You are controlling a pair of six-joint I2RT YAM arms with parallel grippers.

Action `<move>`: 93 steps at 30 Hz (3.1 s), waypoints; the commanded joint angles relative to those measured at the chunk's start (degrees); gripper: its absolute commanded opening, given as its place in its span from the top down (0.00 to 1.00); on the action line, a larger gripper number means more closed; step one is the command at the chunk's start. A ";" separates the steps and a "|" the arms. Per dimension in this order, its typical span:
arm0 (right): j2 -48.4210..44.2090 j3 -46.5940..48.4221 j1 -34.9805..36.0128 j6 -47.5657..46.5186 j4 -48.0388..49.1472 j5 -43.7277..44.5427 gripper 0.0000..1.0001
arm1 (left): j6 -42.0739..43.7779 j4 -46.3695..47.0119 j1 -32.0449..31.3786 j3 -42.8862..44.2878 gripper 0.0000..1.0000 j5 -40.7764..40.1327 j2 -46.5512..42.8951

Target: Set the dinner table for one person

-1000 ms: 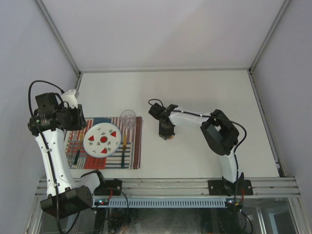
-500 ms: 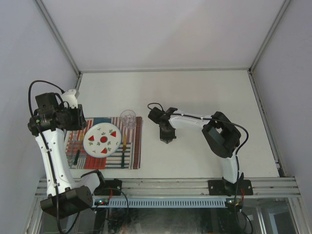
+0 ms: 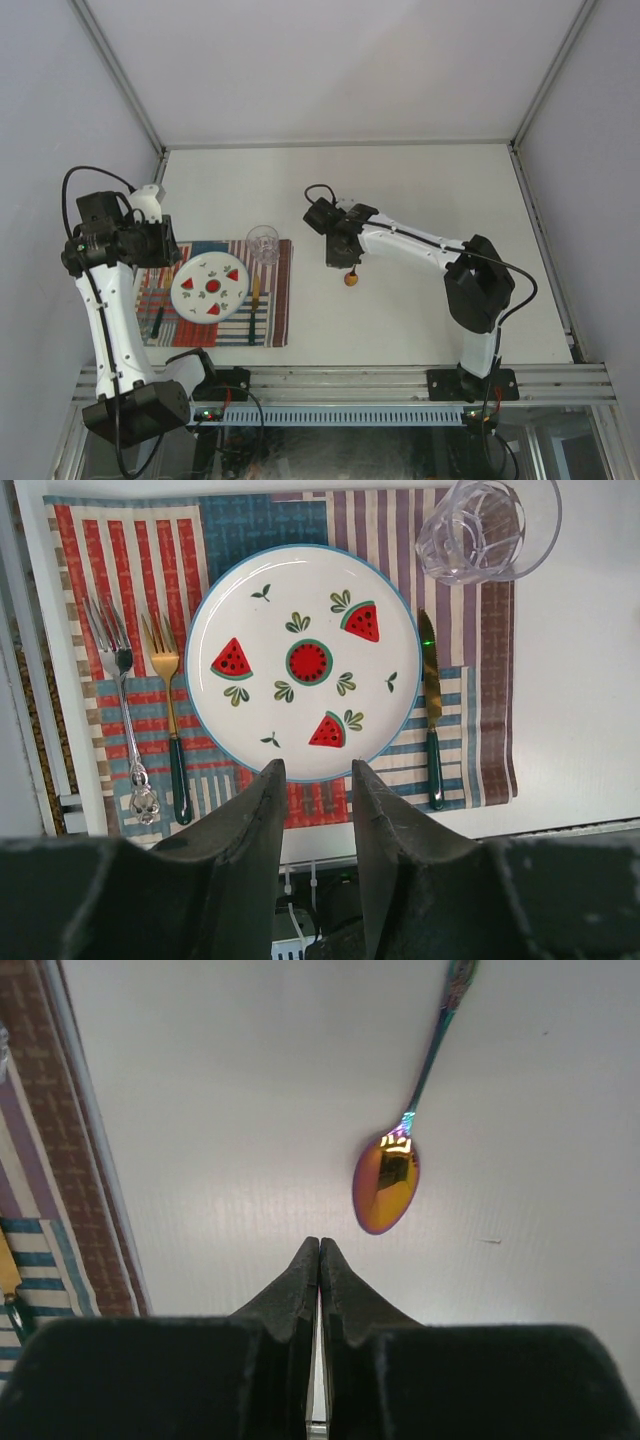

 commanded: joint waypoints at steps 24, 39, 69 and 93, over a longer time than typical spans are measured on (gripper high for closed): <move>4.76 -0.90 -6.52 -1.49 -8.57 3.62 1.00 | -0.33 4.85 0.34 -2.93 0.63 -0.89 0.48; 13.10 6.79 -5.12 -3.22 -6.51 -0.53 1.00 | -0.17 5.45 0.42 -2.22 0.63 -1.13 2.54; 8.30 2.61 -9.06 -3.36 -7.01 1.30 1.00 | -1.10 5.40 0.97 -3.93 0.63 -0.86 2.59; 12.47 3.06 -4.93 -1.18 -4.16 -2.14 1.00 | 0.18 4.82 1.00 -4.61 0.63 -1.52 2.11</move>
